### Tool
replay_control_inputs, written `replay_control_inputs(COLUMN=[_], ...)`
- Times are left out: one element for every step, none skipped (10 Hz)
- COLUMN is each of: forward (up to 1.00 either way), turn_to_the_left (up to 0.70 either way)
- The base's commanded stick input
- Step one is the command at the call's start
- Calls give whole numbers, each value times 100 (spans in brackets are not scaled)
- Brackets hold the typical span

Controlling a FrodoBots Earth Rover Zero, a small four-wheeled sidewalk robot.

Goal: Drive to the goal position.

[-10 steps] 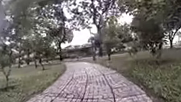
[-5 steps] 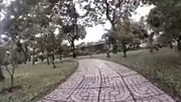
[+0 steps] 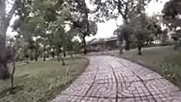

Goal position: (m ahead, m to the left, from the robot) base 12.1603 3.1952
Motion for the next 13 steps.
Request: replay_control_inputs(forward=[0, 0, 0, 0, 0, 0, 0, -23, -85, -100, -88, -45, -1], turn_to_the_left=[0, 0, 0, -45, -45, -45, -45, -41, -30, -27, -29, -37, -45])
